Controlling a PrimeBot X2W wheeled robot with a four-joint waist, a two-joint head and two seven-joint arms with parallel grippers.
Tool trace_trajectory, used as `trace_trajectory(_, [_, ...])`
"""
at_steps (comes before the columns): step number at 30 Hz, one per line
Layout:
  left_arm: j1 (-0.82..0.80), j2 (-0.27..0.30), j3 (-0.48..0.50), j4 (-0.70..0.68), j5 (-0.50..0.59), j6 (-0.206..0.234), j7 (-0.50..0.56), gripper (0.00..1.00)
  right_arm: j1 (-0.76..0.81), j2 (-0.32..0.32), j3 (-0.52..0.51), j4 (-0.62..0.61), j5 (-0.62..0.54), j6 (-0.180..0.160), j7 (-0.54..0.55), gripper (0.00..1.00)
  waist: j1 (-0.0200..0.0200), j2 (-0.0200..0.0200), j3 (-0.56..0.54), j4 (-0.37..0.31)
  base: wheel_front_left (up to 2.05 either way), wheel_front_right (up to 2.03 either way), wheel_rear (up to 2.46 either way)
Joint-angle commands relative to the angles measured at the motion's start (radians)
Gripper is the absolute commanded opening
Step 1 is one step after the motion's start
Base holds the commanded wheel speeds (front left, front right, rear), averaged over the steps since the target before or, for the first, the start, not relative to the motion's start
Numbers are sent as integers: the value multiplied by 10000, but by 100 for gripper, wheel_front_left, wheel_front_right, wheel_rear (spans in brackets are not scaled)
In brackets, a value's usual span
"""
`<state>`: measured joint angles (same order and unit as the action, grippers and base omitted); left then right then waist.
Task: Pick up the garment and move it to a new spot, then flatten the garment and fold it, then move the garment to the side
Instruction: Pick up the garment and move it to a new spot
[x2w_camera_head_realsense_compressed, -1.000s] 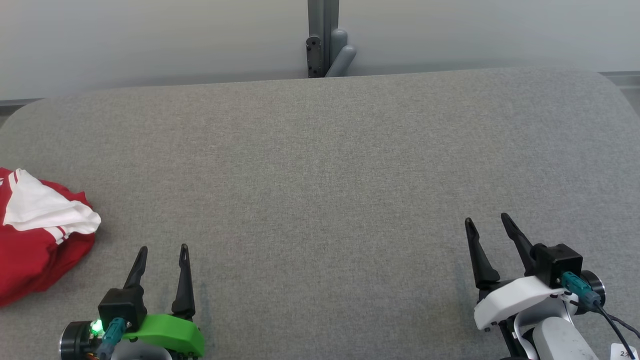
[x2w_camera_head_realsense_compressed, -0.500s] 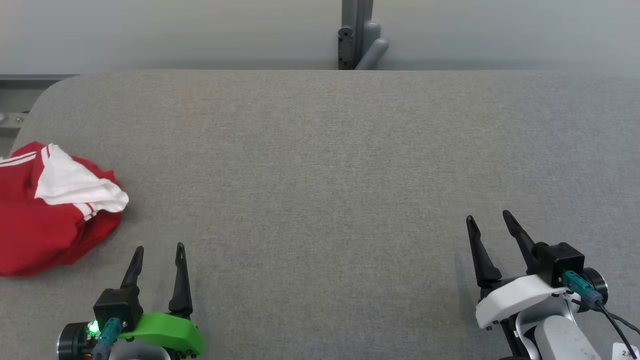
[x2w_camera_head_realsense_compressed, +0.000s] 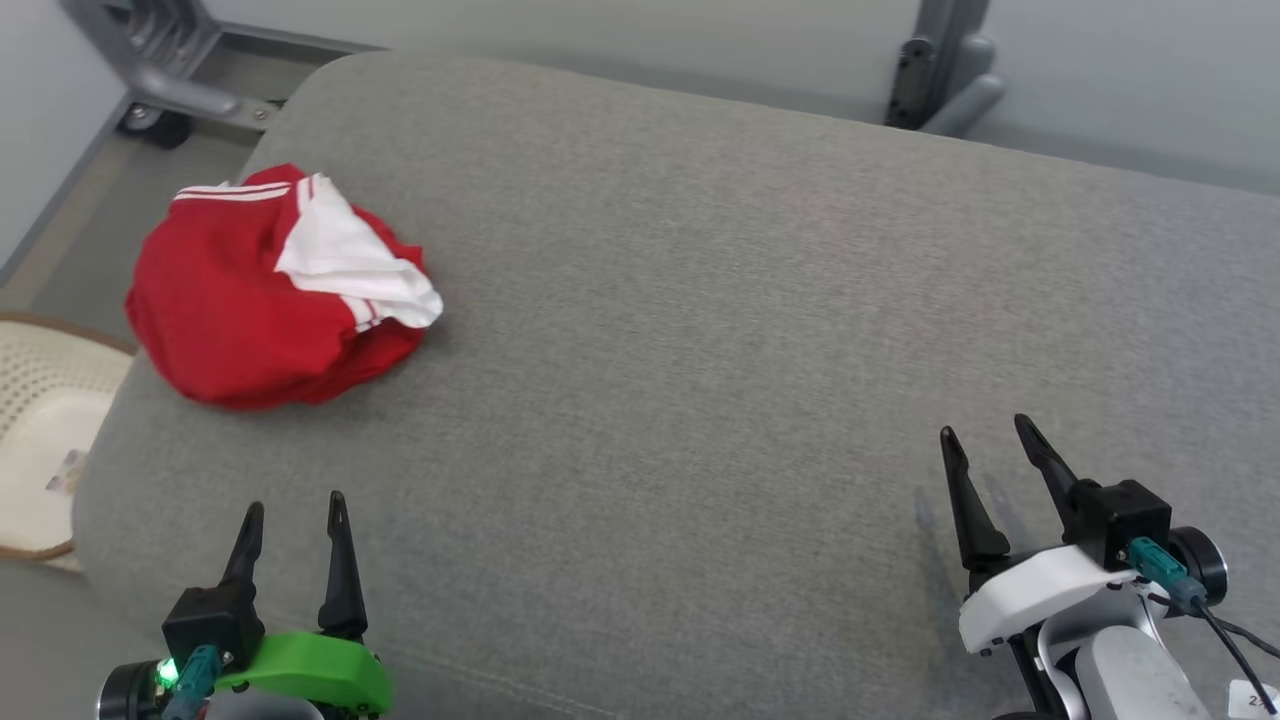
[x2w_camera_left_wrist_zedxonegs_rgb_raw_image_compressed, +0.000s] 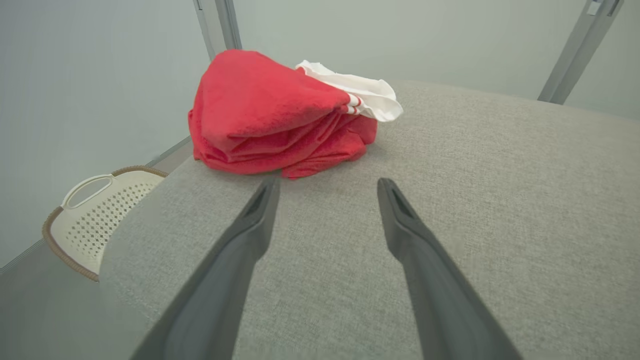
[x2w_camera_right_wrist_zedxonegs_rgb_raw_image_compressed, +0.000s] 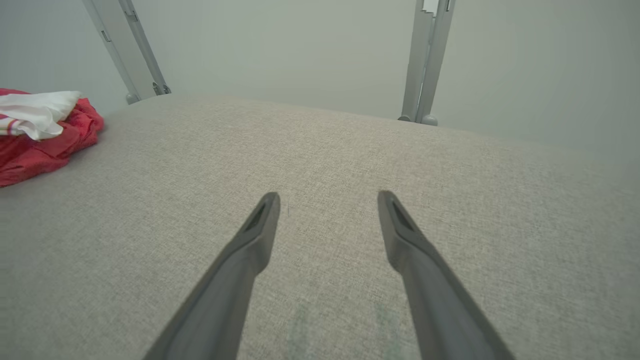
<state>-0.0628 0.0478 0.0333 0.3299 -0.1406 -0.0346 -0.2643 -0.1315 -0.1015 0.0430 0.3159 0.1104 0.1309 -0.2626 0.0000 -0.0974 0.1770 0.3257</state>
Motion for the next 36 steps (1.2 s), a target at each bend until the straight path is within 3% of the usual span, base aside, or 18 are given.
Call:
trace_trajectory(1, [223, 46, 37, 9, -128, 66, -4, 100, -30, -3, -14, 32, -43, -3, -22, 100, 0, 0, 320, 1666, 0, 0, 0])
trace_trajectory(5, [454, 54, 283, -25, -282, 229, -3, 100, -192, -3, 290, 122, -61, -3, -22, 100, 0, 0, 416, 2215, 0, 0, 0])
trace_trajectory(13, [984, 37, 745, -366, -839, 698, -5, 100, -850, -284, 1215, 660, 225, -6, -22, 100, 0, 0, 627, 2360, 0, 0, 0])
trace_trajectory(19, [1219, 43, 914, -443, -1034, 750, -3, 100, -1059, -352, 1602, 887, 427, -6, -22, 100, 0, 0, 591, 2362, 0, 0, 0])
trace_trajectory(26, [604, 49, 740, -54, -1197, 19, -5, 100, -715, -509, 1327, 798, 515, -6, -22, 100, 0, 0, 657, 2285, 0, 0, 0])
trace_trajectory(32, [-873, 58, 780, 881, -781, -673, -3, 100, -347, -724, 819, 451, 346, -6, -22, 100, 0, 0, 832, 2166, 0, 0, 0])
trace_trajectory(36, [-2228, 488, 817, 1541, -657, -895, -3, 100, -384, -947, 850, 188, 223, -6, -22, 100, 0, 0, 1155, 1681, 0, 0, 0])
